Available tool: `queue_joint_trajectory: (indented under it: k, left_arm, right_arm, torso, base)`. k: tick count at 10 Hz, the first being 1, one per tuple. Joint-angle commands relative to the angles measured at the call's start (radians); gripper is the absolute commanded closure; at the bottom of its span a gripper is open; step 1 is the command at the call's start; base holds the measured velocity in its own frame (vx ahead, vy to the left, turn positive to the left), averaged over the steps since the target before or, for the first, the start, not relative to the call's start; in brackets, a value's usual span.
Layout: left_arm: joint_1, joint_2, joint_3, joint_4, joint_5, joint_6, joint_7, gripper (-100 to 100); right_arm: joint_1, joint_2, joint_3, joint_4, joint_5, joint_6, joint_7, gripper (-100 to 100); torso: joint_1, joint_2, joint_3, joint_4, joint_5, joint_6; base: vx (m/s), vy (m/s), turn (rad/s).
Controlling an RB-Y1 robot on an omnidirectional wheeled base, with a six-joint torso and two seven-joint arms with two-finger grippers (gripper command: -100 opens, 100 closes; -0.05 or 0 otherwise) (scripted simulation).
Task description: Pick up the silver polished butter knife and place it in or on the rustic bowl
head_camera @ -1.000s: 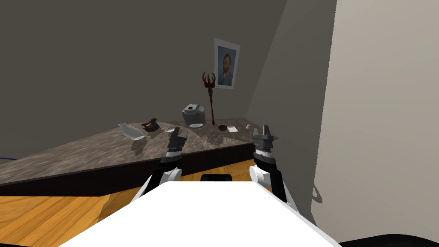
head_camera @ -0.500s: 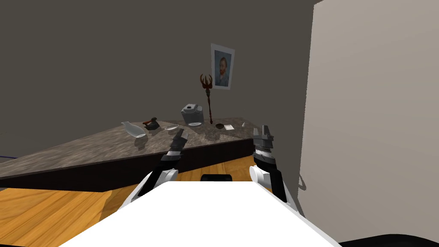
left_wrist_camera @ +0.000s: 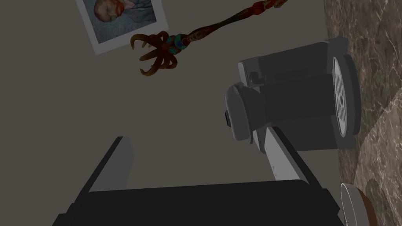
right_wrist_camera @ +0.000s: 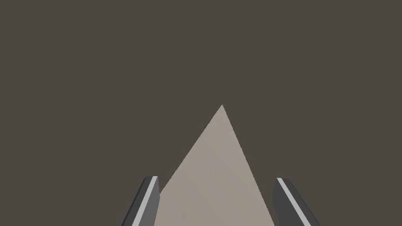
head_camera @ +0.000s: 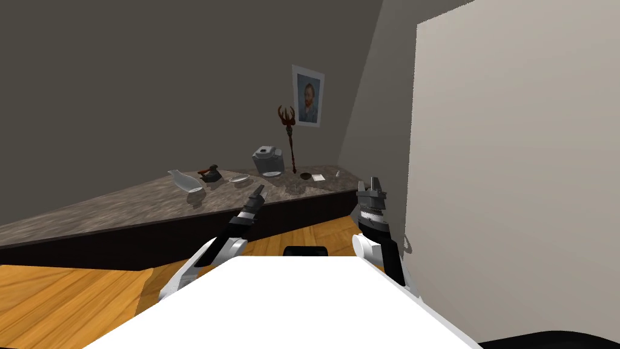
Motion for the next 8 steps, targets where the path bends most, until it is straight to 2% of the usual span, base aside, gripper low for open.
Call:
queue_joint_trajectory:
  k: [1,2,3,5,6,7,8]
  left_arm:
    - [-0.005,0.031,0.005,0.011,0.008,0.033,0.001,-100]
    - [-0.012,0.069,0.006,0.029,0.018,0.07,-0.002,-100]
    - [-0.012,0.069,0.006,0.029,0.018,0.07,-0.002,-100]
    - [-0.029,0.141,0.004,0.069,0.038,0.132,-0.009,-100]
    - [-0.029,0.148,0.004,0.069,0.038,0.149,-0.009,-100]
    - [-0.039,0.188,0.0,0.09,0.047,0.18,-0.013,-100]
    - [-0.039,0.188,0.0,0.09,0.047,0.19,-0.013,-100]
  right_arm:
    - [0.0,0.0,0.0,0.0,0.0,0.0,0.0,0]
    - [0.0,0.0,0.0,0.0,0.0,0.0,0.0,0]
    - [0.0,0.0,0.0,0.0,0.0,0.0,0.0,0]
    - [0.0,0.0,0.0,0.0,0.0,0.0,0.0,0]
    - [0.0,0.0,0.0,0.0,0.0,0.0,0.0,0]
    - [0.0,0.0,0.0,0.0,0.0,0.0,0.0,0]
    - [0.0,0.0,0.0,0.0,0.0,0.0,0.0,0]
  torso:
    - [0.0,0.0,0.0,0.0,0.0,0.0]
    - [0.002,-0.002,-0.001,0.0,0.0,0.0]
    - [0.003,-0.003,-0.002,-0.001,0.001,0.0]
    - [0.005,-0.003,-0.002,-0.001,0.001,0.0]
    - [0.002,-0.003,-0.002,-0.001,0.0,0.0]
    - [0.002,-0.004,-0.002,-0.001,0.0,0.0]
    - [0.002,-0.005,-0.003,-0.001,0.0,0.0]
  base:
    - [-0.078,-0.092,-0.029]
    - [-0.056,-0.068,-0.047]
    - [-0.05,-0.049,-0.039]
    - [-0.074,-0.08,-0.101]
    - [-0.045,-0.095,-0.035]
    - [-0.048,-0.093,-0.08]
    - [-0.031,-0.068,-0.04]
